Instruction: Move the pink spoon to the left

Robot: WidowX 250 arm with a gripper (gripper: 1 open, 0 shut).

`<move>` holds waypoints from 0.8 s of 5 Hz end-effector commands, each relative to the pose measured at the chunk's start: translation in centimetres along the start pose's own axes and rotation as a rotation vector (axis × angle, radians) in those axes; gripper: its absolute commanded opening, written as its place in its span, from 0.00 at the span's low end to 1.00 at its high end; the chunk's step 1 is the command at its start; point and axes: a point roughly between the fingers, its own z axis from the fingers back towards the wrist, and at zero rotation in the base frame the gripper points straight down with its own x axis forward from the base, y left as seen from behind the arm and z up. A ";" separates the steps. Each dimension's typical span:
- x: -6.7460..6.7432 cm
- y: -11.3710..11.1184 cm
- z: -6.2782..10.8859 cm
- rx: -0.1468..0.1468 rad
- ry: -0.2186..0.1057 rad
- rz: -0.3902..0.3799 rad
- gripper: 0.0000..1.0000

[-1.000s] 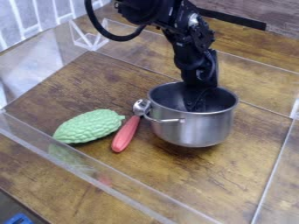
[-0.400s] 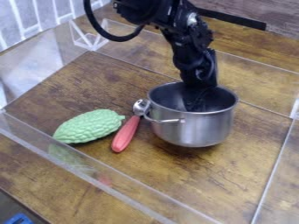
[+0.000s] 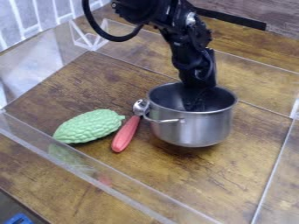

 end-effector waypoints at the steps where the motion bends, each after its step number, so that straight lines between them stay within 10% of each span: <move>1: -1.9 -1.8 -0.6 -0.075 0.043 0.013 0.00; 4: -2.0 -2.0 -0.3 -0.087 0.038 0.033 0.00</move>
